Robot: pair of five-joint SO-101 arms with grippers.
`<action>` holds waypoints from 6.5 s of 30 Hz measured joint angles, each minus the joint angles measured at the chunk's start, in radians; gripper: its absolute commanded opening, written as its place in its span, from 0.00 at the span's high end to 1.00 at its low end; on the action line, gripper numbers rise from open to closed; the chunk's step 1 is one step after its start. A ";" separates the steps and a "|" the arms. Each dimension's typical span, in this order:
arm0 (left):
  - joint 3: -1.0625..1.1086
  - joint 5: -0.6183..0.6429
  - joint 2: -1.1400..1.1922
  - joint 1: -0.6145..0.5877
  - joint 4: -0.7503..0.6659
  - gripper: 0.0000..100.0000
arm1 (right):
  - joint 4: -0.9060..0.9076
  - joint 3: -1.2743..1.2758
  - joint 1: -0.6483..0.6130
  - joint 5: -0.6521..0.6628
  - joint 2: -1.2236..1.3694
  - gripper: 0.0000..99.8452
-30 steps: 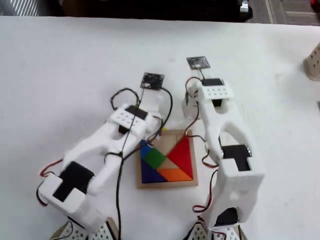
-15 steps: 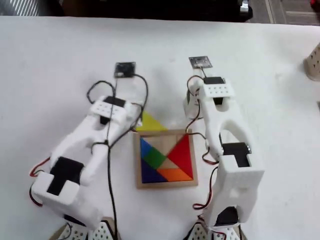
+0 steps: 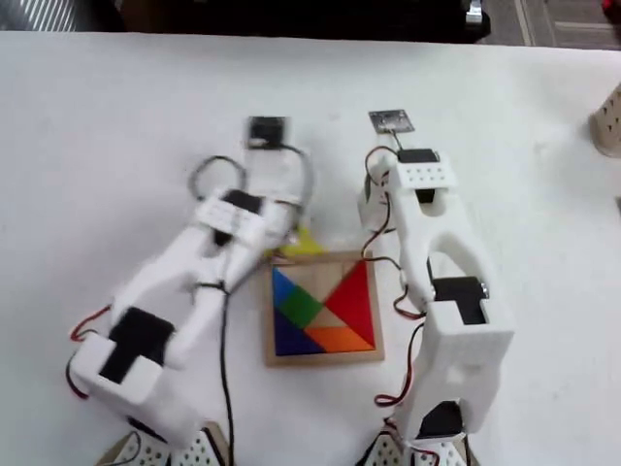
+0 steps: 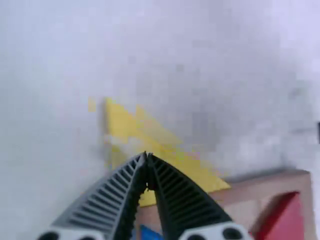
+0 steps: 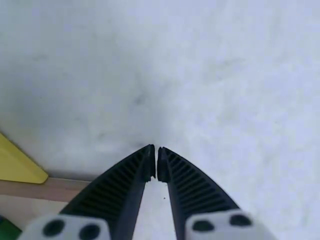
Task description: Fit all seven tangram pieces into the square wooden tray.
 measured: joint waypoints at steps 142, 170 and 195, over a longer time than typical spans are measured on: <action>-0.485 -1.464 0.387 -0.393 0.230 0.72 | 0.006 -0.077 0.009 0.017 0.071 0.98; -0.999 -0.964 0.776 -0.381 0.123 0.96 | 0.006 -0.077 0.009 0.017 0.071 0.98; -1.255 -0.964 0.793 -0.470 1.034 0.98 | 0.006 -0.077 0.009 0.017 0.071 0.98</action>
